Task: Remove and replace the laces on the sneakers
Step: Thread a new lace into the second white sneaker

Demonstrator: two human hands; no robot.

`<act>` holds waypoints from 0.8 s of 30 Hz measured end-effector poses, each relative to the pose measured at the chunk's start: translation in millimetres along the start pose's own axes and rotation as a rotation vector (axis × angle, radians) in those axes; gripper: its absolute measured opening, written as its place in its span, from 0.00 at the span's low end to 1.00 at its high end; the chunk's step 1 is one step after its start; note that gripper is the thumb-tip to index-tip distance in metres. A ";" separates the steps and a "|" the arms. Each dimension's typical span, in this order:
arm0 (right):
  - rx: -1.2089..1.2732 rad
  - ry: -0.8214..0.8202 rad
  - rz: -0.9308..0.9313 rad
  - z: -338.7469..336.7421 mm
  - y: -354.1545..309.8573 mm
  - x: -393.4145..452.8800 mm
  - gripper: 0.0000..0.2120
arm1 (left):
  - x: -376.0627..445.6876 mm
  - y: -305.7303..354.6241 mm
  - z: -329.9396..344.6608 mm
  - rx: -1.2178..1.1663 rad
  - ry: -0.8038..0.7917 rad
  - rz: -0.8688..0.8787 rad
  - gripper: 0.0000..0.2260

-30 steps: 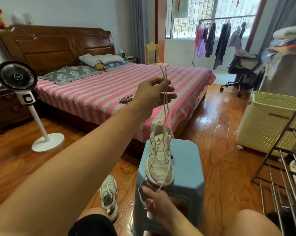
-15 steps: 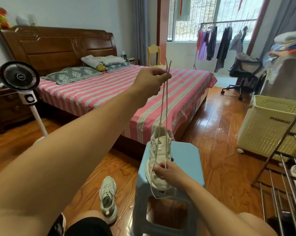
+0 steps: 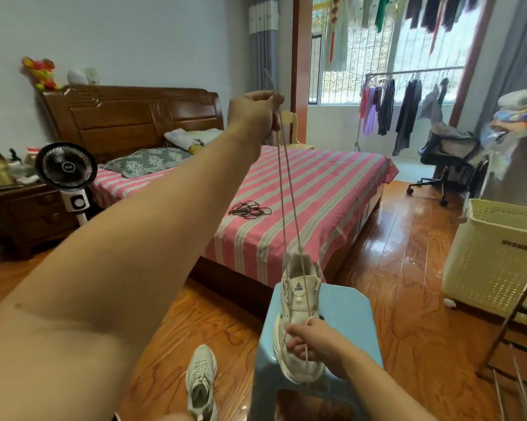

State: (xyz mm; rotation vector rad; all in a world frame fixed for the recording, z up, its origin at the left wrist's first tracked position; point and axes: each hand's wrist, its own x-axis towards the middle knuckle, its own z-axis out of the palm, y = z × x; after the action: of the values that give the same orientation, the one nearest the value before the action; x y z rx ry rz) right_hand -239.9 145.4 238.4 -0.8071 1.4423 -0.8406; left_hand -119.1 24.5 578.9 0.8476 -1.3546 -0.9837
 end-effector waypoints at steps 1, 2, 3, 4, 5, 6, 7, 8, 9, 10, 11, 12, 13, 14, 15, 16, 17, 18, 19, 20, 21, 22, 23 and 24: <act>-0.013 0.017 0.010 0.1 -0.8 1.3 0.11 | 6.0 11.5 -0.8 -0.016 0.020 0.033 0.08; -0.023 0.031 0.018 -0.2 -1.0 2.2 0.11 | 11.5 23.2 -1.6 -0.030 0.037 0.064 0.08; -0.021 0.039 0.024 -0.6 -1.9 2.7 0.11 | 15.4 33.9 -1.4 -0.044 0.051 0.090 0.08; 0.003 0.036 0.031 -1.0 -2.8 2.1 0.11 | 18.1 42.5 -0.7 -0.057 0.062 0.112 0.08; 0.039 0.022 0.038 -1.5 -2.7 1.8 0.12 | 18.4 48.6 1.5 -0.079 0.060 0.131 0.08; 0.057 0.013 0.040 -2.0 -1.3 1.9 0.13 | 15.5 51.7 4.8 -0.105 0.032 0.145 0.08; 0.034 0.024 0.041 -0.9 -0.5 1.1 0.16 | 9.7 51.2 9.4 -0.131 -0.030 0.149 0.09; -0.035 0.050 0.032 0.8 1.9 1.2 0.20 | 1.8 46.7 14.6 -0.143 -0.112 0.137 0.09; -0.147 0.088 0.007 2.1 3.9 -1.0 0.25 | -7.3 39.3 20.0 -0.137 -0.191 0.109 0.09; -0.278 0.148 -0.035 2.4 3.8 -6.2 0.29 | -15.5 30.4 24.8 -0.111 -0.253 0.077 0.10; -0.423 0.257 -0.099 -0.4 1.3 -12.5 0.30 | -21.8 21.0 28.6 -0.078 -0.292 0.052 0.10; -0.589 0.419 -0.198 -5.3 -6.0 -20.9 0.30 | -26.0 13.5 30.5 -0.055 -0.309 0.035 0.10; -0.718 0.583 -0.322 -11.9 -17.3 -27.2 0.27 | -29.0 7.8 31.6 -0.050 -0.312 0.021 0.11; -0.758 0.686 -0.429 -19.7 -30.7 -31.1 0.23 | -31.2 3.9 31.8 -0.058 -0.311 0.007 0.11; -0.727 0.689 -0.489 -27.7 -44.5 -30.5 0.19 | -33.4 1.4 32.4 -0.073 -0.315 -0.008 0.11; -0.650 0.596 -0.491 -33.7 -56.9 -27.0 0.20 | -35.8 -1.1 32.9 -0.092 -0.322 -0.022 0.11; -0.566 0.445 -0.471 -35.7 -67.5 -22.1 0.24 | -39.2 -4.2 33.2 -0.112 -0.335 -0.034 0.11; -0.510 0.304 -0.454 -34.8 -71.6 -15.1 0.29 | -43.1 -8.2 33.3 -0.125 -0.348 -0.044 0.11; -0.475 0.205 -0.446 -32.4 -73.1 -8.7 0.30 | -46.4 -13.6 33.1 -0.136 -0.360 -0.051 0.11; -0.457 0.144 -0.440 -29.1 -73.0 -4.2 0.28 | -49.2 -20.3 32.2 -0.142 -0.370 -0.058 0.11; -0.439 0.106 -0.425 -26.9 -72.5 -0.4 0.22 | -51.5 -28.5 29.9 -0.150 -0.379 -0.067 0.10; -0.429 0.079 -0.411 -26.4 -71.0 3.5 0.17 | -53.8 -38.1 25.9 -0.158 -0.391 -0.078 0.09; -0.416 0.053 -0.396 -28.1 -68.9 9.8 0.12 | -56.1 -48.9 20.8 -0.160 -0.413 -0.091 0.08; -0.401 0.016 -0.374 -29.6 -67.8 12.6 0.09 | -58.6 -61.1 14.8 -0.149 -0.443 -0.109 0.08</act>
State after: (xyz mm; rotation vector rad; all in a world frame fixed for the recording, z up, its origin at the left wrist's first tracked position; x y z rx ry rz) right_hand -270.1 102.0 291.6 -1.4073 1.5202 -0.8447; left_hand -136.4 56.5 501.0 0.6151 -1.5926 -1.3983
